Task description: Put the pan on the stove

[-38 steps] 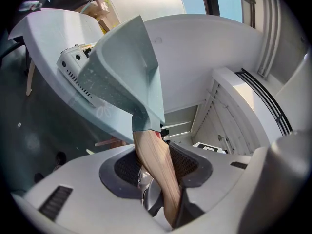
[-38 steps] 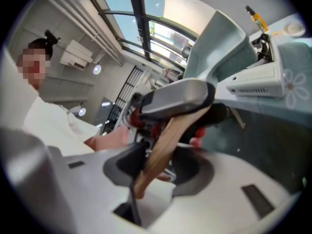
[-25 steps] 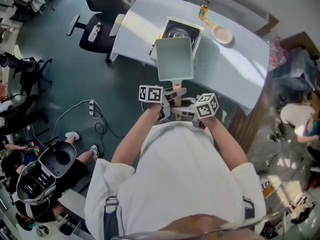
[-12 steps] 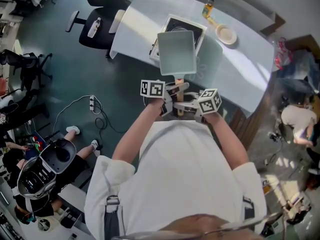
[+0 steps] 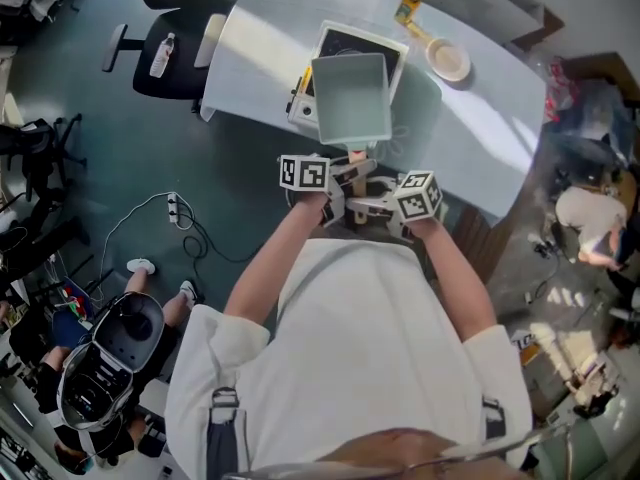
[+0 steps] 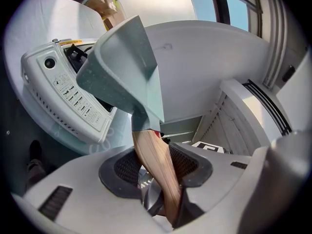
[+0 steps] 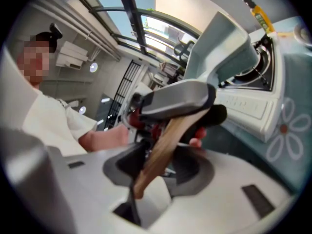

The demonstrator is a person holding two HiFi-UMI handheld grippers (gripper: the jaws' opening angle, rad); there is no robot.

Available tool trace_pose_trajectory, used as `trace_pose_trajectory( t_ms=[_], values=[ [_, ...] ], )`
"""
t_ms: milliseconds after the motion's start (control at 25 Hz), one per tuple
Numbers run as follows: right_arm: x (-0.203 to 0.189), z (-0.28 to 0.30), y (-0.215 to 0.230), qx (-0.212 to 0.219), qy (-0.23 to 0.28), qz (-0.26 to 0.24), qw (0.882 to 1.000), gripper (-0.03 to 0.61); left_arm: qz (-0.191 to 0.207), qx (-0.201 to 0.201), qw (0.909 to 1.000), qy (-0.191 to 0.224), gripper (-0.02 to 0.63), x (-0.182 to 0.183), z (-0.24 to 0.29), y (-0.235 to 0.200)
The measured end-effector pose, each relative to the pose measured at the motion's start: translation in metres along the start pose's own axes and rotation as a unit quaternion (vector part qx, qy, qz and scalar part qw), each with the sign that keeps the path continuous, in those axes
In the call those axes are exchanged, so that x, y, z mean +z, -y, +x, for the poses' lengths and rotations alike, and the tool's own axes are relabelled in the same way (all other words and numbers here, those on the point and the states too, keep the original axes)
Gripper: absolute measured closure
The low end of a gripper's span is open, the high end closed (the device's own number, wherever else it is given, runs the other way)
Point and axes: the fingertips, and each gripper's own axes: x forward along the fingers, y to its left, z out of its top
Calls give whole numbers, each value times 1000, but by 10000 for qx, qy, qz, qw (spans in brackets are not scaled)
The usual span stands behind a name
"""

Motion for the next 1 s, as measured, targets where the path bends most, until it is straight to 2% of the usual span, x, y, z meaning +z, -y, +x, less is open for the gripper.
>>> trace_pose_trajectory(
  t_ms=[1000],
  values=[
    [36,13,99,-177,153,389,9990,394,-59,104,9993,-356,417,54,37,-82]
  ],
)
